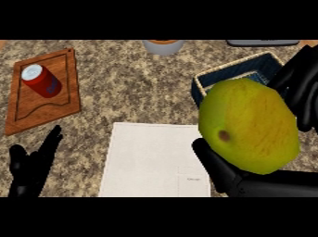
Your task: Pick the pear from the placemat and place it in the basket
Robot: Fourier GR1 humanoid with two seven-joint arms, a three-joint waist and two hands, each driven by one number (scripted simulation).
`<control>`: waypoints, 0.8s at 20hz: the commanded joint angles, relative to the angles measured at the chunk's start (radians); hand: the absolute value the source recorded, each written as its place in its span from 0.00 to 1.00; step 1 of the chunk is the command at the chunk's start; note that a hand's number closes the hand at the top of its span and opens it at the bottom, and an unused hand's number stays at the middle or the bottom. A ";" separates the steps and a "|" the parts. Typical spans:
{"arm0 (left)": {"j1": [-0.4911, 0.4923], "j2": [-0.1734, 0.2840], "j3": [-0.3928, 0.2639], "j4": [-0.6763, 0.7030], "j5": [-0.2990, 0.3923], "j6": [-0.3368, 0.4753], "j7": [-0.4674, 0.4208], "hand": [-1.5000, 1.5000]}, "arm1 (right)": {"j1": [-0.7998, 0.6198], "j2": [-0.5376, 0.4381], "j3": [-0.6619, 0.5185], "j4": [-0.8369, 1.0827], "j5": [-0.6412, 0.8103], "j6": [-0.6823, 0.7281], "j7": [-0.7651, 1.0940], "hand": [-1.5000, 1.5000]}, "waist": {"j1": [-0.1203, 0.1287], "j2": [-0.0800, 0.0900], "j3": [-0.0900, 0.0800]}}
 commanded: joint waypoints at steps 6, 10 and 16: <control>0.012 0.007 0.028 0.113 0.043 -0.054 0.026 0.50 | -0.104 -0.164 -0.238 0.198 -0.243 0.141 0.005 1.00 | 0.016 0.013 -0.013; 0.018 -0.039 -0.032 0.079 -0.012 -0.015 0.044 0.50 | -0.122 -0.189 -0.284 0.332 -0.261 0.111 -0.086 1.00 | 0.026 0.015 -0.012; -0.014 -0.050 -0.023 0.123 -0.022 -0.010 0.038 0.50 | -0.023 -0.146 -0.384 0.418 -0.329 0.054 -0.175 1.00 | 0.020 0.018 -0.011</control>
